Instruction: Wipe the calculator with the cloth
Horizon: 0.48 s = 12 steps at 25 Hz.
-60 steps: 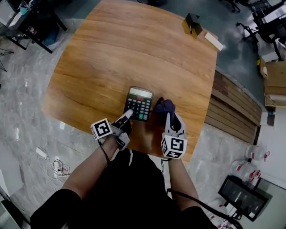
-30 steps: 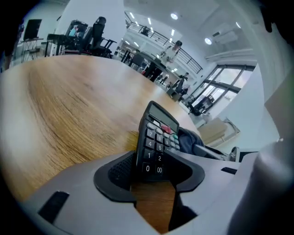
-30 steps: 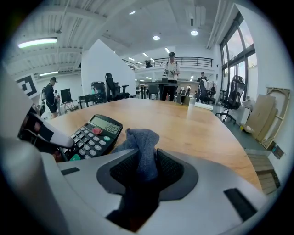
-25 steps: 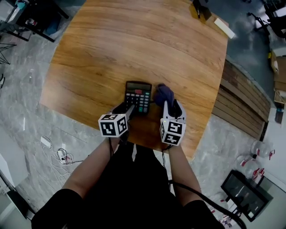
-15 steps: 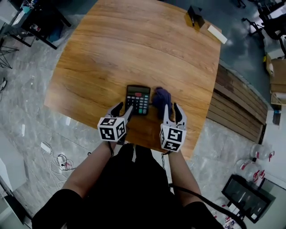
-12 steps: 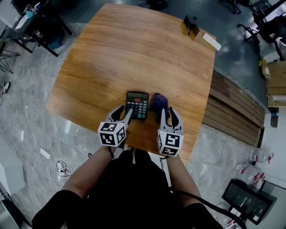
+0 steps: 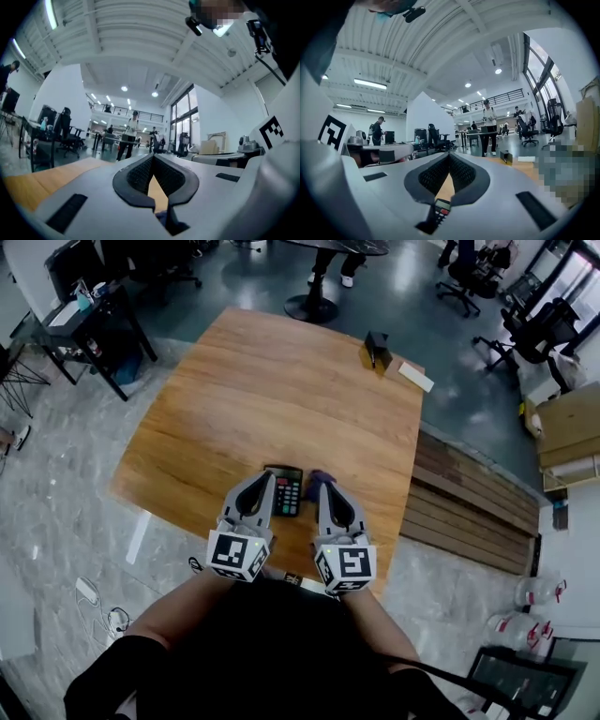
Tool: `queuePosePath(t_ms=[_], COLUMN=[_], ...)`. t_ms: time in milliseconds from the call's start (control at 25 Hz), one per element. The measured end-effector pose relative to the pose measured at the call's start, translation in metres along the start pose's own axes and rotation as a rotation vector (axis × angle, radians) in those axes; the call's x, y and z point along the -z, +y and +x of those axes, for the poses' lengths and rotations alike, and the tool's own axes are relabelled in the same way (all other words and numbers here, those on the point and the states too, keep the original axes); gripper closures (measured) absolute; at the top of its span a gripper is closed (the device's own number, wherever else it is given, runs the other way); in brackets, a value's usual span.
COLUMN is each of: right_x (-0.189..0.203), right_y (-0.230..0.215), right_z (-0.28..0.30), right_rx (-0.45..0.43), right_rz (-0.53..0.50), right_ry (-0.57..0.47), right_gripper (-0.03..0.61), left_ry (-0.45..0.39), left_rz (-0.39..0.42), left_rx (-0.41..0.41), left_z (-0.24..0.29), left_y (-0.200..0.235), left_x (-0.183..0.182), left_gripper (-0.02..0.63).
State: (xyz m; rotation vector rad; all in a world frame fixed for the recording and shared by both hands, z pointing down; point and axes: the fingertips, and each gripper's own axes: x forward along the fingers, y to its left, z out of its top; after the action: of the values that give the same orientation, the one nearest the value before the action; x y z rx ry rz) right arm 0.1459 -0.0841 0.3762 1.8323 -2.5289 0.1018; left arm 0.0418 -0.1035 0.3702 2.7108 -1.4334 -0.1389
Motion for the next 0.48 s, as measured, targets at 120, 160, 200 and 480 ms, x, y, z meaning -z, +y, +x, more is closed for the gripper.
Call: queuePosePath(t_ms=[120, 160, 200, 480], right_x=[-0.012, -0.013, -0.012, -0.015], right_y=[0.012, 0.015, 0.016, 0.014], right_z=[-0.008, -0.011, -0.015, -0.028], right_rx=[-0.041, -0.05, -0.055, -0.077], right_rz=[-0.018, -0.028, -0.035, -0.055], right_ry=[-0.01, -0.014, -0.016, -0.043], right_gripper=[0.563, 0.563, 0.563, 0.563], left_ry=[-0.007, 0.002, 0.009, 0.026], left_rz=[0.04, 0.039, 0.035, 0.032], left_rx=[-0.01, -0.011, -0.01, -0.014], left_z=[-0.005, -0.006, -0.005, -0.002], left_y=[-0.015, -0.019, -0.021, -0.036], left_x=[-0.008, -0.006, -0.005, -0.001], left_gripper=[0.606, 0.606, 0.606, 0.606])
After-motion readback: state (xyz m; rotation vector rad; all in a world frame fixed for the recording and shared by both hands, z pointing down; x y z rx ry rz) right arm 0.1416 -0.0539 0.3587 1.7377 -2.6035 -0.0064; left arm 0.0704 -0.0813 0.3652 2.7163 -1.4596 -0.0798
